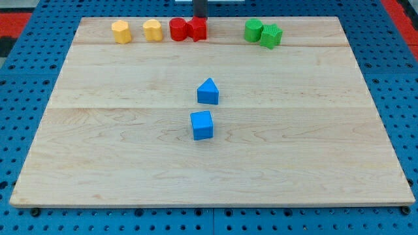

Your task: Push the yellow hexagon to the left side of the yellow heart

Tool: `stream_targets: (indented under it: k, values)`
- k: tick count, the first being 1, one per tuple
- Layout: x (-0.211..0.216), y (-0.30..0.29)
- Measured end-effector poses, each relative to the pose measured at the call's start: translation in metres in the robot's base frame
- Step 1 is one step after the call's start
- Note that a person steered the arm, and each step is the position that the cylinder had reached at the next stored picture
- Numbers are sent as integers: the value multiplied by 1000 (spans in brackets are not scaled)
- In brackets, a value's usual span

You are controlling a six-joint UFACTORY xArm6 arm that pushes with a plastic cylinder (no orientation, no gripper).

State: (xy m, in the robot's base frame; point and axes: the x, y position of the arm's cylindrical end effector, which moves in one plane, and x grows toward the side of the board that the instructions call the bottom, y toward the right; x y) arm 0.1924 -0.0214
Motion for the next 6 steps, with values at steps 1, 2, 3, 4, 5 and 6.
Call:
stream_targets:
  k: [1,2,3,4,5,6]
  values:
    - [0,34]
    - [1,70]
    - [21,69]
    - [48,61]
    - [84,37]
    - [87,-36]
